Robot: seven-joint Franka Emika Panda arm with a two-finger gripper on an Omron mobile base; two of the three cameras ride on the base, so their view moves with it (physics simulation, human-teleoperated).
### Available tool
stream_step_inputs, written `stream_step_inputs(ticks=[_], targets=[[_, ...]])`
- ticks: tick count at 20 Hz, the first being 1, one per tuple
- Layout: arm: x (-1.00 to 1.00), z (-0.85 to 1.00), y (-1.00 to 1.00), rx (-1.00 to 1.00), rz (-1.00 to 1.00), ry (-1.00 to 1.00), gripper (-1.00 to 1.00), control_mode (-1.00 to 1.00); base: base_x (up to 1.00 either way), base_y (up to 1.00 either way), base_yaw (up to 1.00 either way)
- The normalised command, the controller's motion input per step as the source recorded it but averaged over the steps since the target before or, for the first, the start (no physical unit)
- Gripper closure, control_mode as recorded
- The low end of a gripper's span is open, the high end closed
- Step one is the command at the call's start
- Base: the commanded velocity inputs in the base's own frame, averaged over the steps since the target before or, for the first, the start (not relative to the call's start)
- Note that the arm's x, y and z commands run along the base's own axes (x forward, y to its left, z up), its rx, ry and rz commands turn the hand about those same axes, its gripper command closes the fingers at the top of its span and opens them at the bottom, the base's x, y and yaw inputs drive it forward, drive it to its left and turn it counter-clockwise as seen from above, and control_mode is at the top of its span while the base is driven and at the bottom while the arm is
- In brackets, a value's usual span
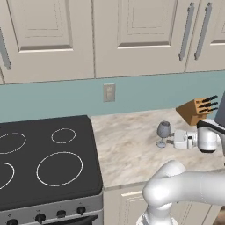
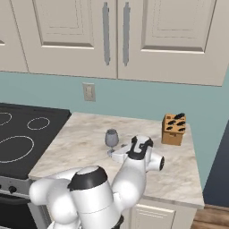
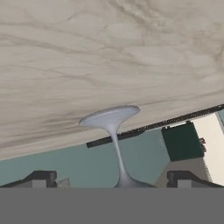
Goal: Retrieve the wine glasses from the counter and place one next to each plate.
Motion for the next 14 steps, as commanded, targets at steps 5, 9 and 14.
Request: stream_step_inputs(ticks=[5,9,14], targets=[[-0.04,0.00,0.21,0.00,0.00,-0.02,-1.00,-1.00,0.00,0.00,0.00],[-0.01,0.00,0.22,0.00,0.00,0.00,-1.00,-1.00,0.00,0.00,0.00],[0.00,0.00,0.16,0.00,0.00,0.00,-1.00,-1.00,0.00,0.00,0.00]])
